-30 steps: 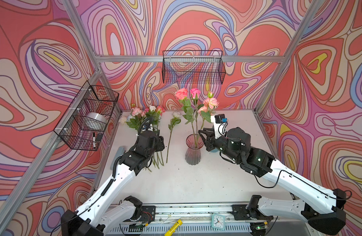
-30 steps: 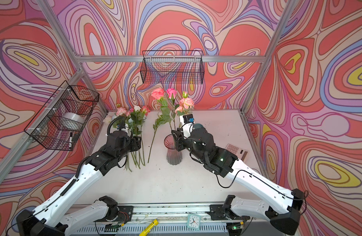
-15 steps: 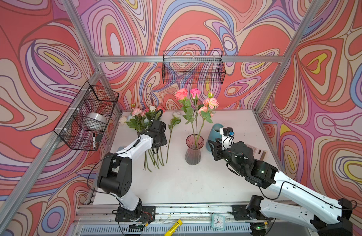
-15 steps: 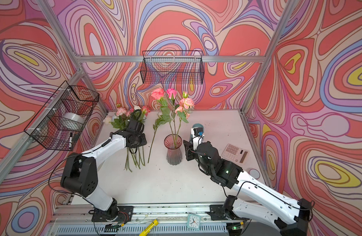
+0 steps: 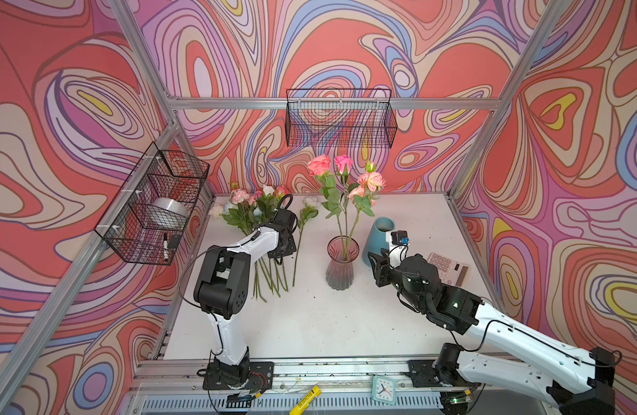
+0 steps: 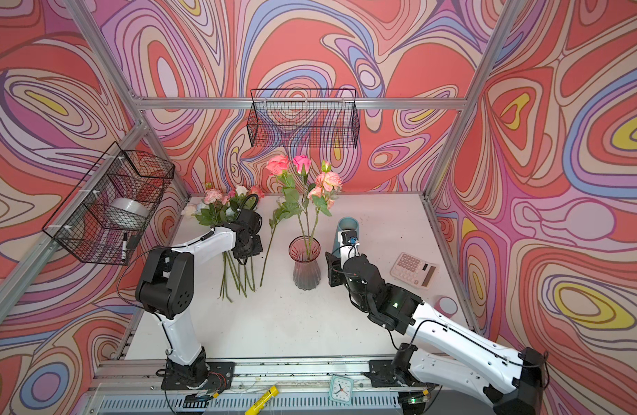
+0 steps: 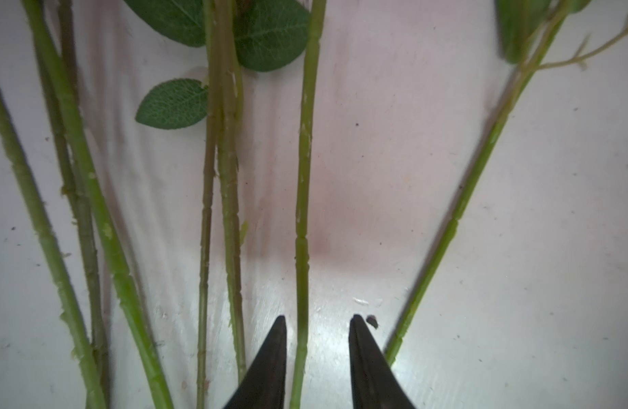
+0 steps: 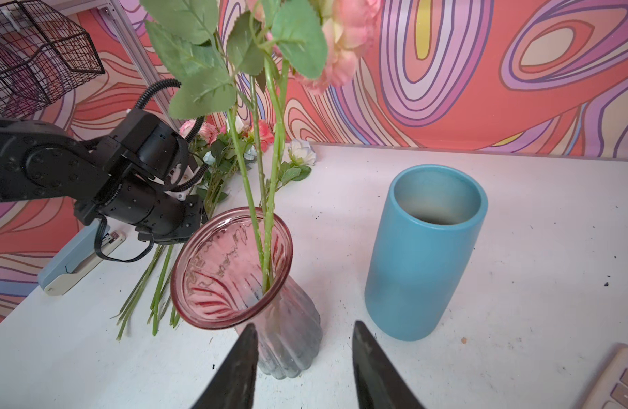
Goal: Arrange flowers in a vase
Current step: Pick up the flower from the top-left of the table.
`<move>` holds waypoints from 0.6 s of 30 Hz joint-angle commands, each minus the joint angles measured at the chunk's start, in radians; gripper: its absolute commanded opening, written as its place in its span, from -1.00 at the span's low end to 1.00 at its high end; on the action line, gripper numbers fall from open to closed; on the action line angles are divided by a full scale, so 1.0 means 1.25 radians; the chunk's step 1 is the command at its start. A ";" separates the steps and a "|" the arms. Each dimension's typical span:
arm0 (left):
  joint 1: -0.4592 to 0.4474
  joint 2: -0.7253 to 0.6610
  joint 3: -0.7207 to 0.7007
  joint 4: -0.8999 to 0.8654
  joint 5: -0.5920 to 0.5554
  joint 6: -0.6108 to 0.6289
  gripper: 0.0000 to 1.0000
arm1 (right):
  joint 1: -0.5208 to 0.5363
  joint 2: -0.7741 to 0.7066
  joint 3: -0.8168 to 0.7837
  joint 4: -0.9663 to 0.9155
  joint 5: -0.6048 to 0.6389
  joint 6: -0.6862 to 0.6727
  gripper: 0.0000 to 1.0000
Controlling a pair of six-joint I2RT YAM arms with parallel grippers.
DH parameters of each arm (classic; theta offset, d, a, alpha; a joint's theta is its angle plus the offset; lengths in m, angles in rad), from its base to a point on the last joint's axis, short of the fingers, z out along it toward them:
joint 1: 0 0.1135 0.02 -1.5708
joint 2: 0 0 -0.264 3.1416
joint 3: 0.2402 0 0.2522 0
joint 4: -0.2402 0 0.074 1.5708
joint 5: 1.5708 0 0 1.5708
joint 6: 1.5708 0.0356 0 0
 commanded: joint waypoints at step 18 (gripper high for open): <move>0.003 -0.140 -0.010 -0.008 0.067 0.037 -1.00 | -0.002 0.015 0.004 0.020 0.011 0.001 -0.12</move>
